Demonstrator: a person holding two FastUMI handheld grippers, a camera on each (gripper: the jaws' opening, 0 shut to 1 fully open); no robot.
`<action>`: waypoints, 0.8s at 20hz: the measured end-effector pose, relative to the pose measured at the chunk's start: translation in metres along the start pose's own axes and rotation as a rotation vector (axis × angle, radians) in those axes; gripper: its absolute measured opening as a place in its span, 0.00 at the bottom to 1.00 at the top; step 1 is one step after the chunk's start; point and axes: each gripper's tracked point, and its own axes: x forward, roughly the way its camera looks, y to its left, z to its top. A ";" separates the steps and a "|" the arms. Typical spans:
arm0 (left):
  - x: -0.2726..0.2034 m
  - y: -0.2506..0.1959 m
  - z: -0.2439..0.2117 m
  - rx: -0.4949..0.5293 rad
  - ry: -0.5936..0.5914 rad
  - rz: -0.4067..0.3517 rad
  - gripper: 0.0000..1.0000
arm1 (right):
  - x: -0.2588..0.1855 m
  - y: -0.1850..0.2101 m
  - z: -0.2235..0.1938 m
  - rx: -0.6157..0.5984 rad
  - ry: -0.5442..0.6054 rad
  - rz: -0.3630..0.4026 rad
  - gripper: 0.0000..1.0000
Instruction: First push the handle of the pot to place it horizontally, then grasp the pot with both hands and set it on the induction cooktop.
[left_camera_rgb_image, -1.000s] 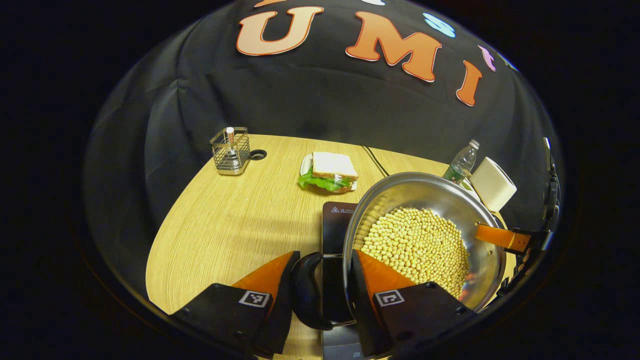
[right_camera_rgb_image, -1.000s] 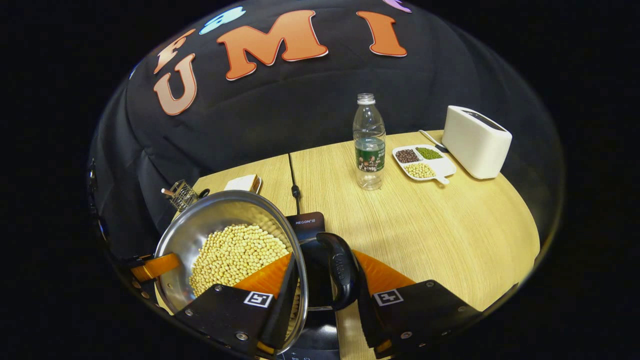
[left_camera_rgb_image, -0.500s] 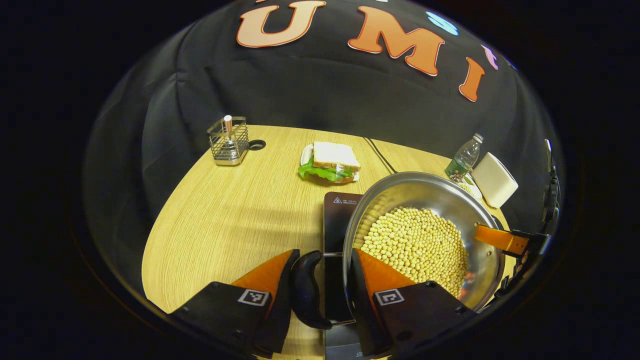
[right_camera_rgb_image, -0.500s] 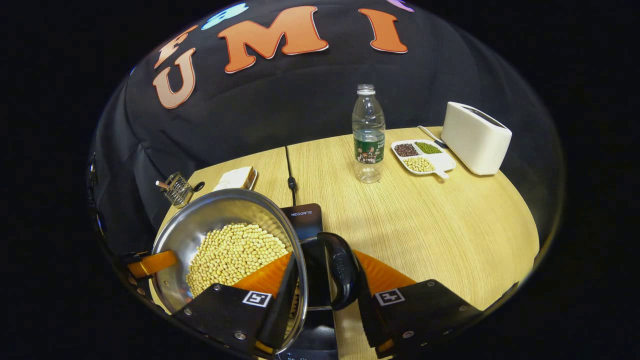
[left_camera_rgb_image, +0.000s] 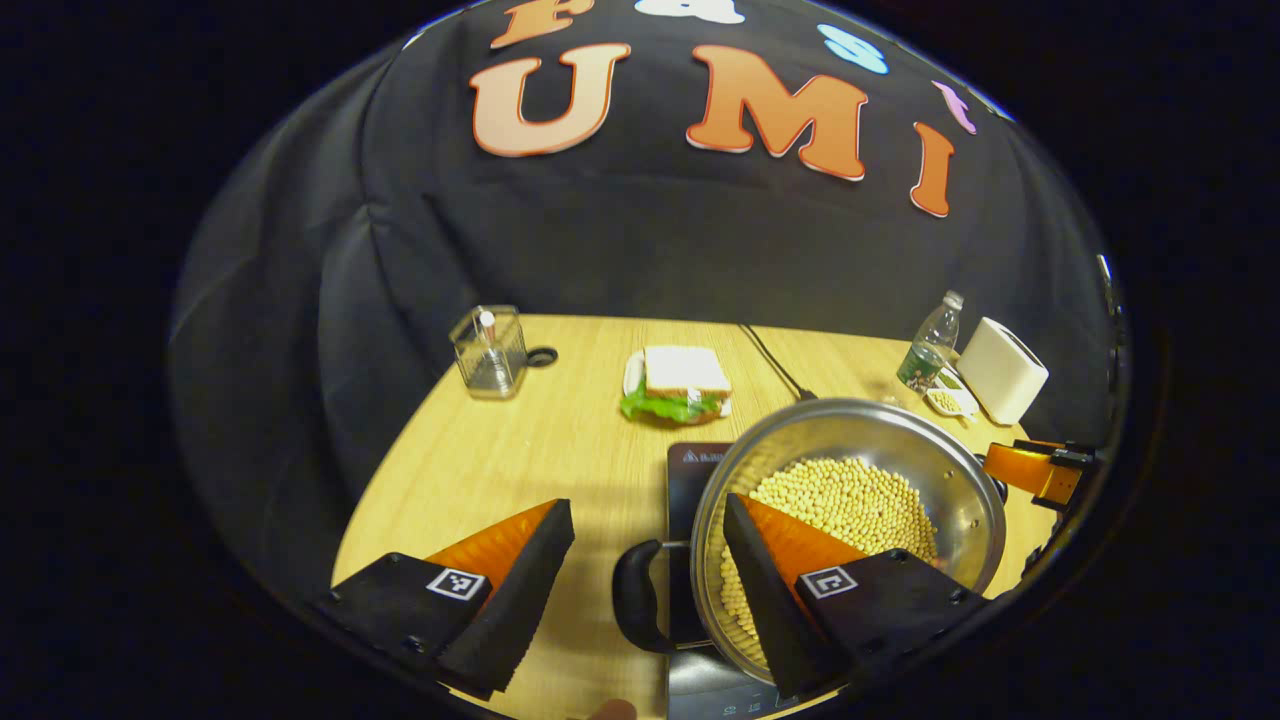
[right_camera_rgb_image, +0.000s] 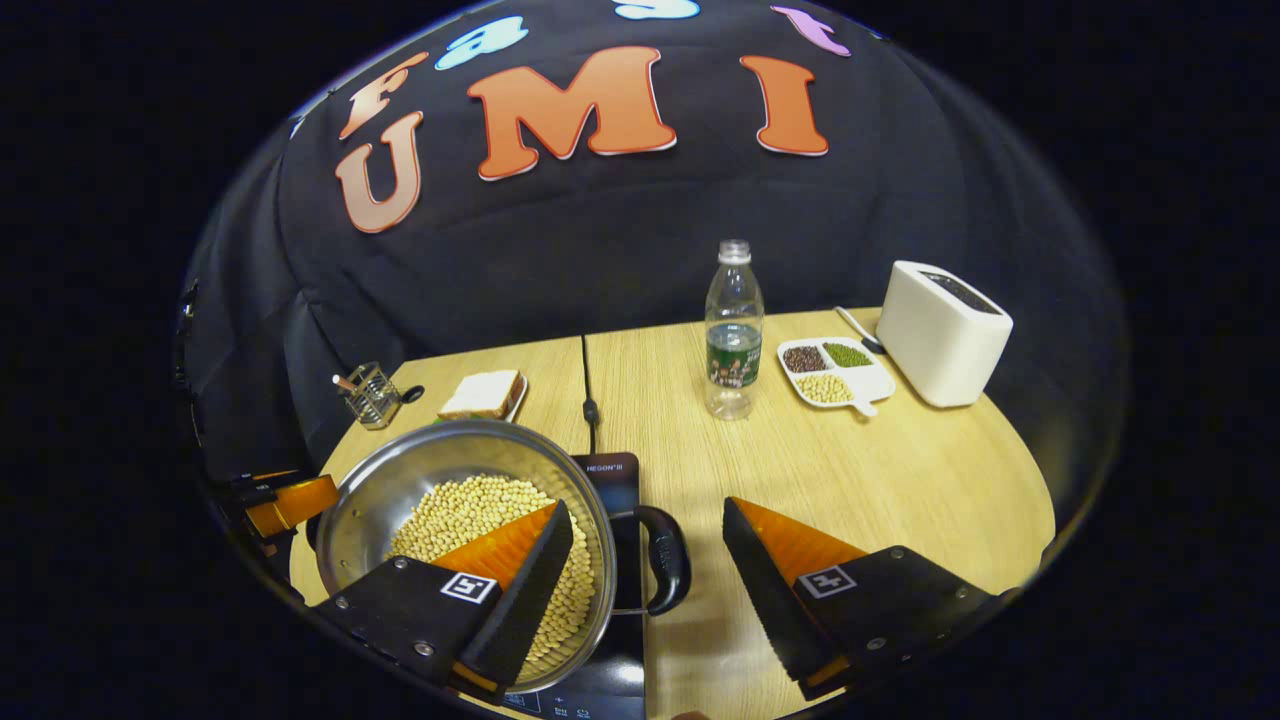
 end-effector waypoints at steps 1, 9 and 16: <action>-0.013 0.000 0.022 0.002 -0.050 0.001 0.98 | -0.011 -0.004 0.014 0.006 -0.038 0.001 0.94; -0.162 0.029 0.184 0.052 -0.496 0.098 0.98 | -0.128 -0.043 0.131 -0.042 -0.333 -0.030 0.94; -0.288 0.064 0.250 -0.073 -0.685 0.032 0.99 | -0.239 -0.083 0.197 -0.070 -0.526 -0.078 0.94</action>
